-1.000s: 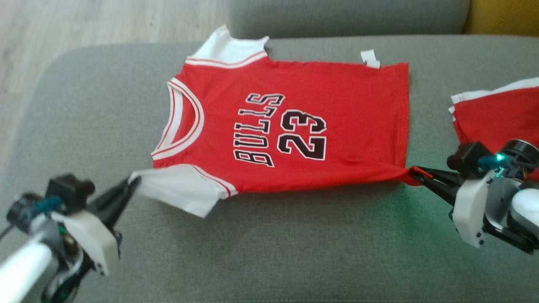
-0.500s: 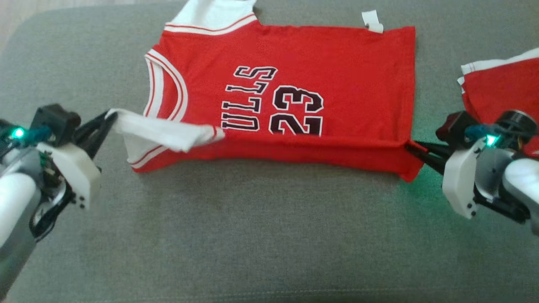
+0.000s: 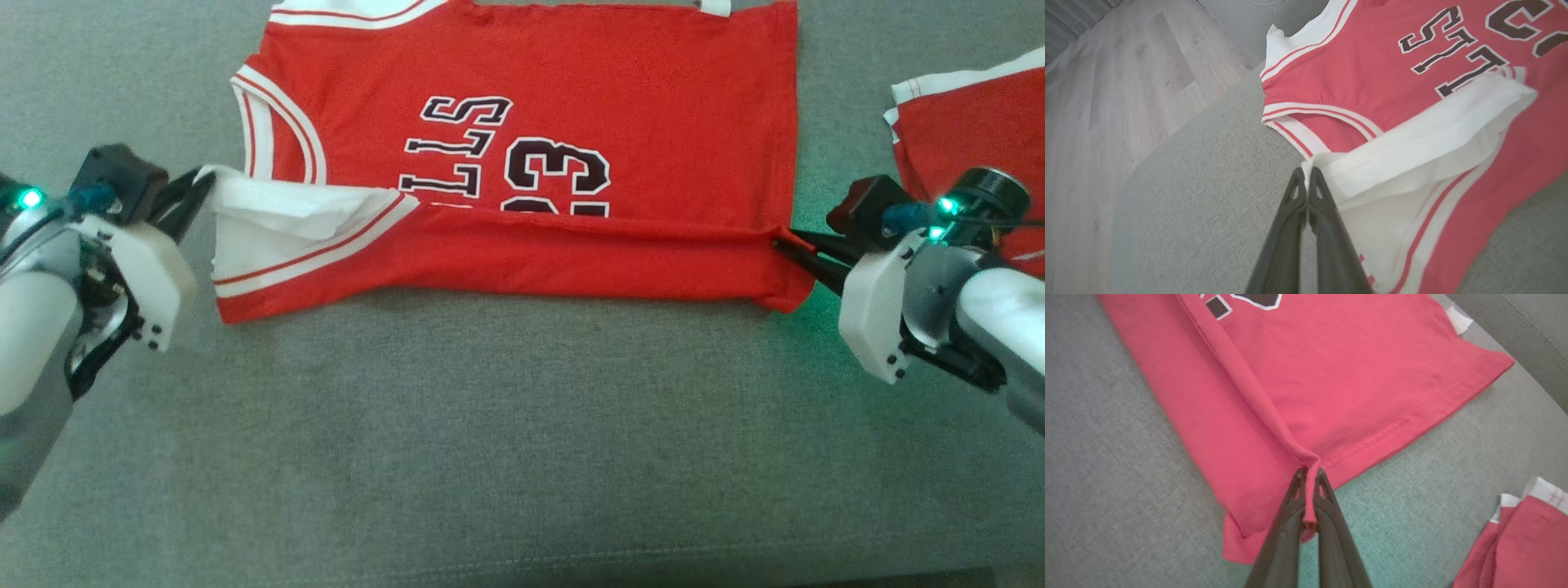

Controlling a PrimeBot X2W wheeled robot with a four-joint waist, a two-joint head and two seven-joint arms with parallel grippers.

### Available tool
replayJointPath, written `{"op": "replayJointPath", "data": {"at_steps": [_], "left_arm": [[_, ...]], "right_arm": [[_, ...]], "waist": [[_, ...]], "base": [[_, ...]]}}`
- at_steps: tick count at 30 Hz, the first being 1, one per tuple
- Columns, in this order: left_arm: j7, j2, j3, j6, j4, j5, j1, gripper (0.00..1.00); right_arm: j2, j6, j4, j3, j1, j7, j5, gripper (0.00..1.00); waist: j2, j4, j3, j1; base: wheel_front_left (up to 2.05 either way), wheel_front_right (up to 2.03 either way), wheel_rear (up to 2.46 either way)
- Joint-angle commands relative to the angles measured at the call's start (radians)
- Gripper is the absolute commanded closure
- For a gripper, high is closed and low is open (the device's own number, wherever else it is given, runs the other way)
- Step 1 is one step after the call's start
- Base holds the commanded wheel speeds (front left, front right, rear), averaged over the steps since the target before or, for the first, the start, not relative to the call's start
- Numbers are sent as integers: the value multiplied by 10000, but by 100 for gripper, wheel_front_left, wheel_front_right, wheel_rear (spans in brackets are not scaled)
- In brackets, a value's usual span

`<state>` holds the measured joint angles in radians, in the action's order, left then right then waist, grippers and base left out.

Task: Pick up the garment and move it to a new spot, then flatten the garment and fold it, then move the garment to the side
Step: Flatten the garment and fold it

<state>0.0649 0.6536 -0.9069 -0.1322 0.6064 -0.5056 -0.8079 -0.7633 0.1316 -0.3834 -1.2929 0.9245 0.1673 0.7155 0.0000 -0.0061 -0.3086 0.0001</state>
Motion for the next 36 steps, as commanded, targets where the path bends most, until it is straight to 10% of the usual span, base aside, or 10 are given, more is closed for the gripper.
{"op": "replayJointPath", "data": {"at_steps": [1,3,4,5,6,14,22,30,36], "left_arm": [[124,427,391,19,-58,-59,-671,100],[223,327,220,18,183,-131,-928,100],[282,263,138,18,314,-160,-1054,76],[364,196,75,18,457,-179,-1173,23],[480,120,62,17,629,-230,-1276,0],[1860,-512,1394,693,1240,-1283,-1242,0],[1965,-1201,4558,1831,-1984,-1562,1267,0],[1967,-2950,7026,2234,-4631,-352,4612,0],[1967,-3907,7516,1889,-4728,589,5844,0]], "right_arm": [[-189,-9,41,126,105,-99,-85,100],[-99,-9,-146,126,266,-257,-41,100],[-46,-9,-286,126,361,-407,3,18],[15,-9,-457,126,426,-469,76,0],[84,-9,-593,126,496,-578,118,0],[979,-9,-2215,1256,406,-2336,438,0],[2891,-9,-3677,4879,-1007,-4245,313,0],[5201,-9,-1123,10209,-4047,-4287,-2849,0],[6709,-9,238,11565,-6013,-4289,-4616,0]], "waist": [[0,-34,-49,-1],[0,-76,-143,-1],[0,-87,-176,-1],[0,-96,-197,-1],[0,-107,-211,-1],[0,-191,149,-1],[0,-119,1056,-1],[0,-179,1589,-1],[0,-160,1770,-1]], "base": [[0,0,0],[0,0,0],[0,0,0],[0,0,0],[0,0,0],[0,0,0],[0,0,0],[0,0,0],[0,0,0]]}}
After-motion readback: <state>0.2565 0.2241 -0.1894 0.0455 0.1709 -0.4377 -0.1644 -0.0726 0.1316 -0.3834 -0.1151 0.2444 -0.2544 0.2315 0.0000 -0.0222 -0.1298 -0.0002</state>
